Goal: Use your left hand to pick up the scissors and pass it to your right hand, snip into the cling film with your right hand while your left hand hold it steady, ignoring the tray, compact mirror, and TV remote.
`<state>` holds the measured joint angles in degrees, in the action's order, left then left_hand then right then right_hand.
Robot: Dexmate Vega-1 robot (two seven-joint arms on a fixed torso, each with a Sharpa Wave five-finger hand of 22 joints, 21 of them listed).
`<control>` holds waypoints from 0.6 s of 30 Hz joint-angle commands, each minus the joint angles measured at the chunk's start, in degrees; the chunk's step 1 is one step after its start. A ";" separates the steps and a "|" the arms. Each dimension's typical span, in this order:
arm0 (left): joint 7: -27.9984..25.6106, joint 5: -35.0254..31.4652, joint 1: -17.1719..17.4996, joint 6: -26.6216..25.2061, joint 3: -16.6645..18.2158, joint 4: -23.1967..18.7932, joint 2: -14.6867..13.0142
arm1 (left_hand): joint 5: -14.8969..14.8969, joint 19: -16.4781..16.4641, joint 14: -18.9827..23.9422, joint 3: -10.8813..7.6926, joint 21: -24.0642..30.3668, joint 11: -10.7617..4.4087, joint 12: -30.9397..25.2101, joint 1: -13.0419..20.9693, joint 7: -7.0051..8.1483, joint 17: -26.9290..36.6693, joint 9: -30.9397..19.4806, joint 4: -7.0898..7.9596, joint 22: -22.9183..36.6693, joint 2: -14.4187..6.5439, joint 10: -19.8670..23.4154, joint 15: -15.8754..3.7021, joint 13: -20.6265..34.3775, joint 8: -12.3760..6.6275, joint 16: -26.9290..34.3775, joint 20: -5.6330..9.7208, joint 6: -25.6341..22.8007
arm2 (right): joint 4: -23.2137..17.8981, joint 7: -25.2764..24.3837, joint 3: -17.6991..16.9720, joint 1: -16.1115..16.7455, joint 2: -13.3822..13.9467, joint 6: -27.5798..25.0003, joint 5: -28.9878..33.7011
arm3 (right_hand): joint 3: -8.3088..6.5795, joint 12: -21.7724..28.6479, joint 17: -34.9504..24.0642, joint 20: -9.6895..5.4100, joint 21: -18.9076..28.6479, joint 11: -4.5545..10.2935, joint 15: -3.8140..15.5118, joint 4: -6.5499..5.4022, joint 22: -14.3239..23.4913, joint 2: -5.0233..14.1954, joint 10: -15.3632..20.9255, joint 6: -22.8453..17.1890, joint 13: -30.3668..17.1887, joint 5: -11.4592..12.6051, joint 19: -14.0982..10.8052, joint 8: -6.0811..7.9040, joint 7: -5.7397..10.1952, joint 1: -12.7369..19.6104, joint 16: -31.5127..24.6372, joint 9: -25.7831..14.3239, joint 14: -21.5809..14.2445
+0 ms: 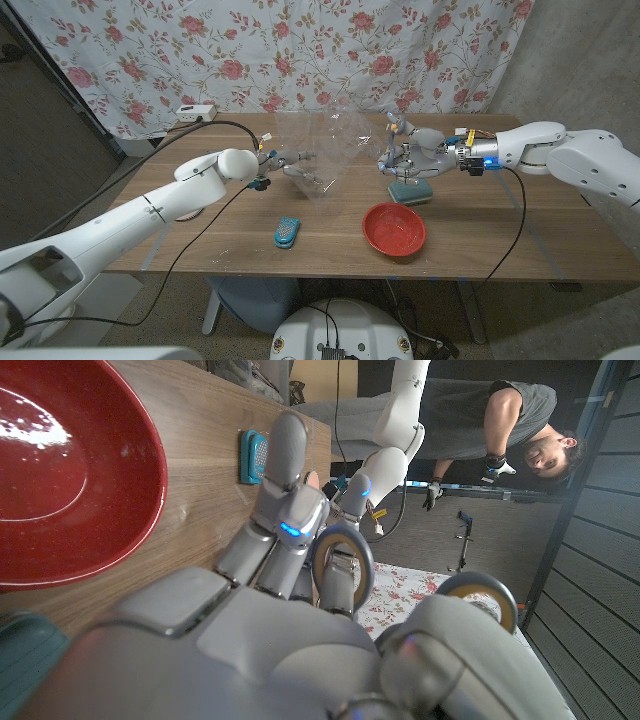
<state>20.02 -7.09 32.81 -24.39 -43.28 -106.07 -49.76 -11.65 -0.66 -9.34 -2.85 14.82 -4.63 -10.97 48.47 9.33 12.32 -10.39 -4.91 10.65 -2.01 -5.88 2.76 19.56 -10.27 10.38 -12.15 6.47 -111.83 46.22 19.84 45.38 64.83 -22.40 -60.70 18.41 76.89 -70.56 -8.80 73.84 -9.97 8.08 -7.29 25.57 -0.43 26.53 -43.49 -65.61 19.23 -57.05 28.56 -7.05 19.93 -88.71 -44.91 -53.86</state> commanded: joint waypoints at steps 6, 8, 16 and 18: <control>3.33 -3.44 -2.45 -0.13 -3.32 2.73 1.75 | 0.30 -4.09 1.00 -1.65 0.65 -0.40 -0.61 2.79 -0.08 -0.54 -0.15 -1.36 0.30 -2.17 -0.43 0.31 -1.07 -1.12 0.97 -0.28 -1.97 | 0.18 -0.23 -0.17 0.20 -0.44 0.48 -0.13 | 0.31 3.99 -0.09 -3.02 0.62 13.13 3.87 -0.21 -0.07 0.08 24.55 -0.83 0.14 -0.28 0.19 -0.20 -0.03 0.76 0.18 -0.24 2.05; 3.96 -3.12 -2.66 0.52 -3.57 3.69 2.16 | 0.29 -4.92 0.93 -1.94 0.82 -0.09 -0.52 3.19 0.01 -0.69 -0.16 -1.57 0.32 -2.55 -0.91 0.08 -1.33 -1.22 0.92 -0.33 -2.38 | 0.20 -0.21 -0.09 0.07 -0.53 0.43 -0.10 | 0.33 4.04 -0.10 -3.01 0.64 13.22 3.87 -0.25 -0.15 0.12 24.56 -0.85 0.01 -0.34 0.25 -0.24 0.01 0.80 0.17 -0.27 1.97; 4.39 -4.18 -2.97 0.37 -4.47 4.47 3.09 | 0.36 -7.86 1.65 -2.57 1.51 0.32 -0.94 4.17 -0.06 -1.06 -0.17 -2.18 0.42 -3.21 -0.74 -0.42 -2.13 -1.90 1.15 -0.27 -5.18 | 0.05 -0.50 -0.19 -0.06 -0.50 -0.22 -0.61 | 0.30 4.09 -0.06 -3.04 0.81 13.26 3.88 -0.28 -0.20 0.28 24.60 -0.89 -0.20 -0.46 0.28 -0.25 -0.07 1.02 0.28 -0.53 1.87; 4.26 -4.49 -2.87 -0.10 -4.54 4.27 3.15 | 0.42 -9.36 2.62 -3.26 1.94 -0.09 -1.31 5.11 -0.35 -1.11 -0.19 -2.61 0.52 -3.98 -0.08 -0.87 -2.46 -2.21 1.46 -0.27 -6.59 | 0.11 -0.37 -0.20 -0.01 -0.55 0.04 -0.49 | 0.31 3.96 -0.07 -3.03 0.76 13.38 3.88 -0.28 -0.39 0.30 24.61 -0.98 -0.05 -0.48 0.23 -0.22 0.05 1.08 0.26 -0.58 1.81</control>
<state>23.41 -10.50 30.24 -24.28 -46.64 -102.82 -47.59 -11.43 -8.22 -7.70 -5.20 16.08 -4.69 -11.50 52.32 9.12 11.18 -10.41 -7.24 10.72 -5.40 -6.74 2.20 17.30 -11.91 11.18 -12.11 1.26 -111.70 45.96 19.74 45.48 64.43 -22.14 -60.94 18.49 76.89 -70.56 -8.80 74.26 -9.97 8.08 -7.36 25.22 -0.13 26.53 -44.03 -65.63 18.79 -57.05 28.56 -6.97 20.23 -88.50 -45.27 -53.85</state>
